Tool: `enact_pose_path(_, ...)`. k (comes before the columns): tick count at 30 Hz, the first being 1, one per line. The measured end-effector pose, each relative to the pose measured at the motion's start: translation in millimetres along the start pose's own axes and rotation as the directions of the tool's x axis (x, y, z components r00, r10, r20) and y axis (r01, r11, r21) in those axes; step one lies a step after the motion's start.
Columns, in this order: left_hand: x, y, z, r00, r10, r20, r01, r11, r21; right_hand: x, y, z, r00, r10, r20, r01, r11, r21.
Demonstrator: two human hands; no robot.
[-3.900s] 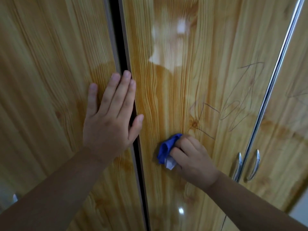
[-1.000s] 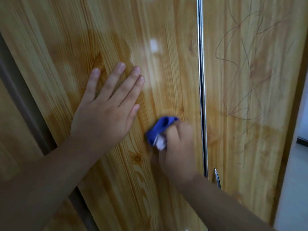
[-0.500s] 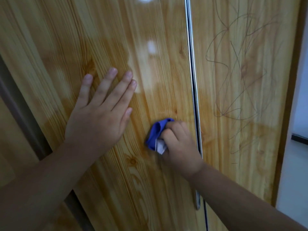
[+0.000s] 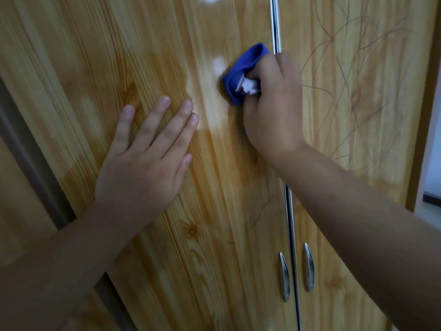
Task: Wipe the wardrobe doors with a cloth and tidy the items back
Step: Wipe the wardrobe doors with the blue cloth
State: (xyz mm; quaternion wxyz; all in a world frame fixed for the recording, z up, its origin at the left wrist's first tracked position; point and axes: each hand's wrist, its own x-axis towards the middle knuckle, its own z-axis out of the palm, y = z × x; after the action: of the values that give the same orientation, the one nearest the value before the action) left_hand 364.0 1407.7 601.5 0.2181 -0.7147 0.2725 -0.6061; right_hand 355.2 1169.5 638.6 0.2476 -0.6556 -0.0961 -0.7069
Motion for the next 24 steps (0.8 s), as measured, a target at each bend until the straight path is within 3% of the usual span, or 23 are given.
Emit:
enact_pose_path(5,-0.9,1.2,1.5,1.0,-0.016,-0.001,0.016,1.0,-0.008,-129.2,-0.8,-10.3,0.979,0.07,0.194,-0.073,0.997,0.011)
enact_pose_path(9,-2.0,0.2,3.1,1.0,-0.025,-0.02,0.024,1.0,-0.004,-269.6,-36.0,-17.9,0.909,0.147,0.391,-0.172,0.985,0.03)
enact_pose_path(12,-1.7,0.3,5.1,0.999,-0.023,-0.022,0.023,1.0,-0.007,-316.4,-49.4,-14.6,0.889,0.072,0.452,-0.132,0.986,0.102)
enact_pose_path(17,-3.0,-1.8,8.8,0.999,-0.023,-0.044,0.023,1.0,-0.008,-283.7,-20.8,-25.6,0.873,-0.112,0.475,0.054,0.99,0.132)
enact_pose_path(21,-3.3,-0.5,8.8,0.998,-0.027,-0.06,0.026,0.999,-0.027,-215.7,17.8,-33.0,0.944,-0.056,0.325,0.044,0.998,0.046)
enact_pose_path(24,-3.8,-0.4,7.6,0.997,-0.03,-0.067,0.028,0.999,-0.031,-171.6,33.2,-34.1,0.972,0.074,0.222,-0.064,0.996,-0.055)
